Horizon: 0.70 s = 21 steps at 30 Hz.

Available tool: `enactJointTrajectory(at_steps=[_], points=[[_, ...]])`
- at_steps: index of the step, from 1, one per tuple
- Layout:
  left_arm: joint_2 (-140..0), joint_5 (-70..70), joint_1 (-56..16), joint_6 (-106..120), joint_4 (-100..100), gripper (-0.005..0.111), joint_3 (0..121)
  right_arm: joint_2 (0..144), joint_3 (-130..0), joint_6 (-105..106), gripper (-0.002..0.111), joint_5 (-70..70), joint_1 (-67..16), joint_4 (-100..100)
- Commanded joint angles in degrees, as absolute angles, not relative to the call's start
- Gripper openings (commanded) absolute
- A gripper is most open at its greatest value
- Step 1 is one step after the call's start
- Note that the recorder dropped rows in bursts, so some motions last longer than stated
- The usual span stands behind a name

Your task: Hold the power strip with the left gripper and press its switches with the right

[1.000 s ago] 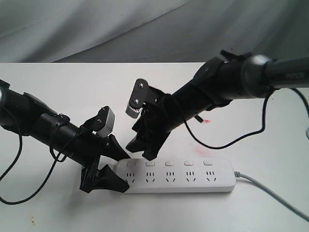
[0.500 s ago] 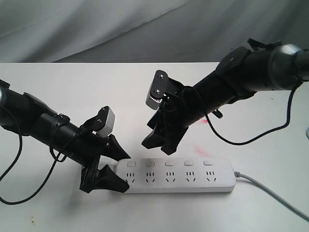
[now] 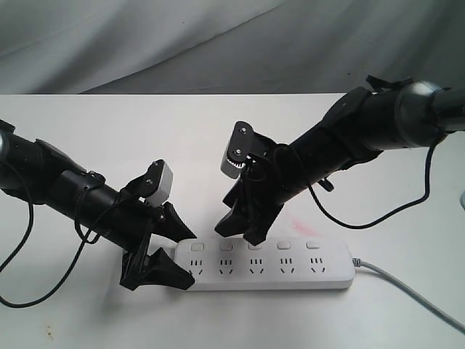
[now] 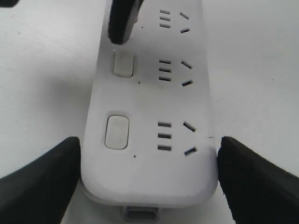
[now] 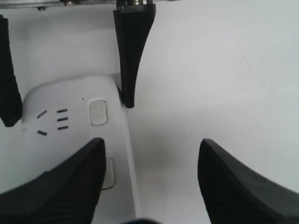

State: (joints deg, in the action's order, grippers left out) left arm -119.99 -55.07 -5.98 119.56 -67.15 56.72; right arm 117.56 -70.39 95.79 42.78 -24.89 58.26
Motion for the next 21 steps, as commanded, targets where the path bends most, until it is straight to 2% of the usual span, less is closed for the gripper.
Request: enactJointTrajectory(at_steps=[1, 21], points=[[-120.1, -55.7, -6.3, 119.8, -66.2, 0.061, 57.0, 119.3, -70.1, 96.0, 0.054, 42.8, -25.7, 58.2], [-120.1, -55.7, -6.3, 119.8, -66.2, 0.061, 57.0, 119.6, -70.1, 92.5, 0.054, 37.9, -26.3, 53.9]])
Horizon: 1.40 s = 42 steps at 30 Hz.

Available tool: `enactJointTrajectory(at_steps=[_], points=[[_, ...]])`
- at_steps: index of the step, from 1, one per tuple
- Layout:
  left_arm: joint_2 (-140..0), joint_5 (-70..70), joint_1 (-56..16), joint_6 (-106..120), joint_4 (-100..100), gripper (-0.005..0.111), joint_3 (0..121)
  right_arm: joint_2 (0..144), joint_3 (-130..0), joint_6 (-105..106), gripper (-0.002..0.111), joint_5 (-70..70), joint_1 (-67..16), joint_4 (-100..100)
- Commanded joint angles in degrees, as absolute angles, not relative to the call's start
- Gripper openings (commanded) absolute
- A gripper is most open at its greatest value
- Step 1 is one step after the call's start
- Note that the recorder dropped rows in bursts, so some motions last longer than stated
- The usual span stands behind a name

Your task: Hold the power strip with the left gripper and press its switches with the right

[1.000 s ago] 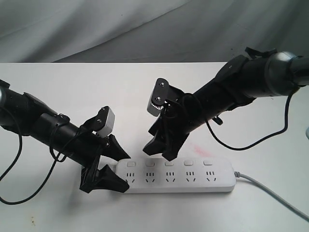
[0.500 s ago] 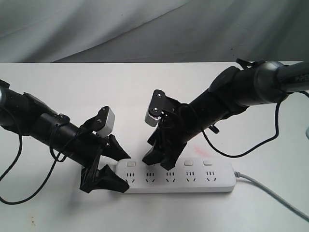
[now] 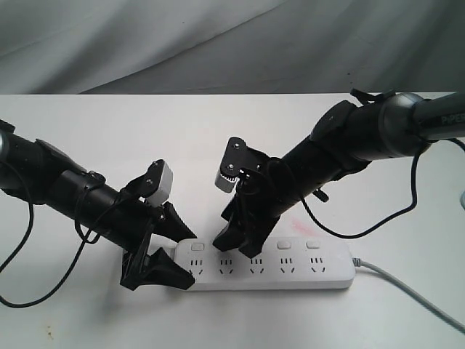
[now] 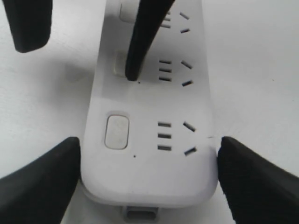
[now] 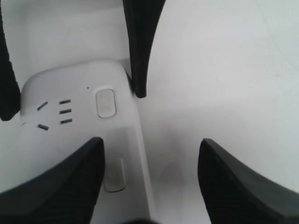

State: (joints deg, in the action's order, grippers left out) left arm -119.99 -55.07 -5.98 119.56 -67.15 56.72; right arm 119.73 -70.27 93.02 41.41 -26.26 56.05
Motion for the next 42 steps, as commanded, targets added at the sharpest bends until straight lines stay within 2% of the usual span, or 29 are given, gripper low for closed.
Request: enactJointTrajectory(at_steps=[1, 20, 42], points=[[-120.1, -55.7, -6.3, 119.8, -66.2, 0.061, 57.0, 119.6, -70.1, 92.4, 0.054, 37.8, -26.3, 53.9], [-120.1, -55.7, -6.3, 119.8, -66.2, 0.061, 57.0, 117.6, -70.1, 93.2, 0.054, 38.7, -25.8, 57.3], [-120.1, -55.7, -6.3, 119.8, -66.2, 0.061, 57.0, 120.4, -70.1, 89.9, 0.054, 39.5, -26.0, 51.6]])
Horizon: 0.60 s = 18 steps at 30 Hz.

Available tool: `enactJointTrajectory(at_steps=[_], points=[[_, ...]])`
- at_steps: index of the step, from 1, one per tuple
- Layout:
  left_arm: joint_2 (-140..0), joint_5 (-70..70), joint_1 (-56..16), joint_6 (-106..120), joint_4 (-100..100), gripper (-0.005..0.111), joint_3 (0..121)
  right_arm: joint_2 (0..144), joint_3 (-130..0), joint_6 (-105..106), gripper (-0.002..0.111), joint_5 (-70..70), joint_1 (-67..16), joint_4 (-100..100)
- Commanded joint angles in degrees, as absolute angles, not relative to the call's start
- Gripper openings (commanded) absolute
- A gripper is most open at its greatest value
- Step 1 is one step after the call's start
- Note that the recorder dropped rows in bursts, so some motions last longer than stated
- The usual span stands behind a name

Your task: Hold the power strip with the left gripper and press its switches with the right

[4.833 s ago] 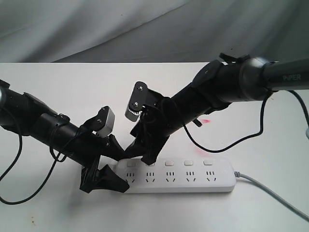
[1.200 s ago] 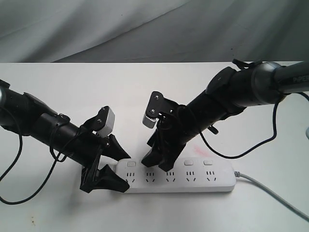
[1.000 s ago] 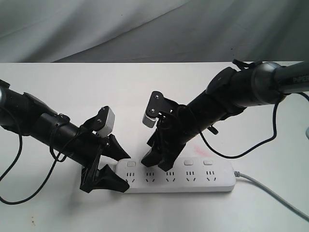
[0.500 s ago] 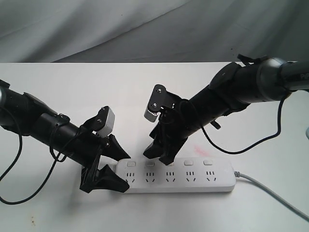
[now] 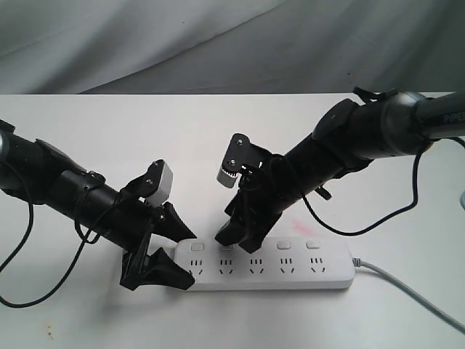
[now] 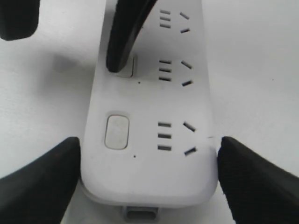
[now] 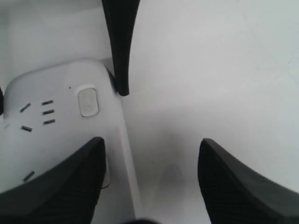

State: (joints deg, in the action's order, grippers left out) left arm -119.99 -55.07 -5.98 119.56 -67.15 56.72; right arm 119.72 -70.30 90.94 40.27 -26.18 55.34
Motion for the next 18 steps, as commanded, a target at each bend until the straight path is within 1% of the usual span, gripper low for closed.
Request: enactJointTrajectory(at_steps=[1, 12, 18], points=[[-120.1, -55.7, -6.3, 119.8, -66.2, 0.061, 57.0, 120.4, -70.1, 89.4, 0.054, 39.5, -26.2, 50.6], [-120.1, -55.7, -6.3, 119.8, -66.2, 0.061, 57.0, 123.2, -70.1, 87.6, 0.054, 38.3, -26.2, 49.0], [-120.1, -55.7, -6.3, 119.8, -66.2, 0.061, 57.0, 116.7, -70.1, 88.5, 0.054, 39.5, -26.0, 52.2]])
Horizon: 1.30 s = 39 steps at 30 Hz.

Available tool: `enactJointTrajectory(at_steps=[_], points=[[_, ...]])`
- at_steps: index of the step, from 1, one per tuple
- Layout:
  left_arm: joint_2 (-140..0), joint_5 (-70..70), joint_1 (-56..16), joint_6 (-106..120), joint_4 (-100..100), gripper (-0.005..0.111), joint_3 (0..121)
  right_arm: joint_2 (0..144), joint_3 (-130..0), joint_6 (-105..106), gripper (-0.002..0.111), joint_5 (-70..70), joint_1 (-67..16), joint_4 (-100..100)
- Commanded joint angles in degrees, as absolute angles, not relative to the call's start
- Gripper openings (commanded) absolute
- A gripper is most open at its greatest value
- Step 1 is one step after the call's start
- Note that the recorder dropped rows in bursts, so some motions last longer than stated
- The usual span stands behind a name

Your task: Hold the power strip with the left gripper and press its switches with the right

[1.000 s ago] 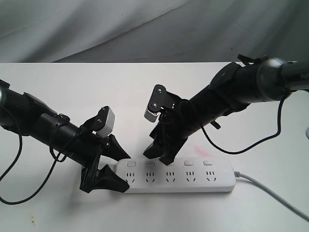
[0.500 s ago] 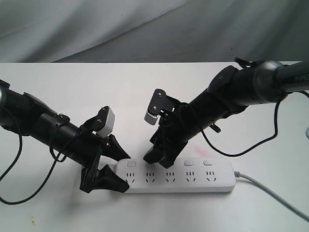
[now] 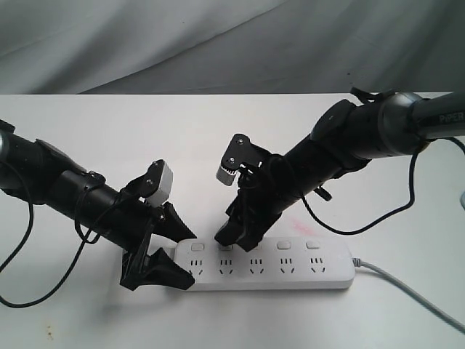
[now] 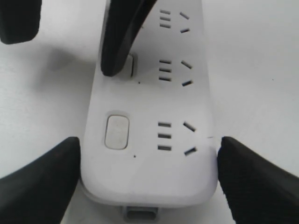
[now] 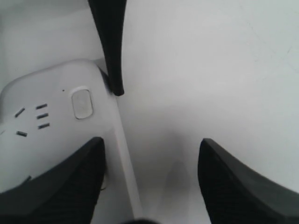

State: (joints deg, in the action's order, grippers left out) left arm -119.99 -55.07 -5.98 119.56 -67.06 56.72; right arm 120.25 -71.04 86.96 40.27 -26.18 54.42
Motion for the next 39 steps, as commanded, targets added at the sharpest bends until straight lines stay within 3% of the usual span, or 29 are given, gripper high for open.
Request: enactJointTrajectory(at_steps=[1, 8, 18, 39], points=[[-120.1, -55.7, -6.3, 119.8, -66.2, 0.061, 57.0, 115.5, -70.1, 88.5, 0.054, 39.5, -25.7, 52.2], [-120.1, -55.7, -6.3, 119.8, -66.2, 0.061, 57.0, 110.5, -70.1, 88.3, 0.054, 42.4, -21.2, 51.3], [-120.1, -55.7, -6.3, 119.8, -66.2, 0.061, 57.0, 112.0, -64.1, 90.5, 0.054, 38.2, -21.2, 53.1], [-120.1, -55.7, -6.3, 119.8, -66.2, 0.061, 57.0, 112.4, -63.8, 91.5, 0.054, 39.0, -21.3, 54.6]])
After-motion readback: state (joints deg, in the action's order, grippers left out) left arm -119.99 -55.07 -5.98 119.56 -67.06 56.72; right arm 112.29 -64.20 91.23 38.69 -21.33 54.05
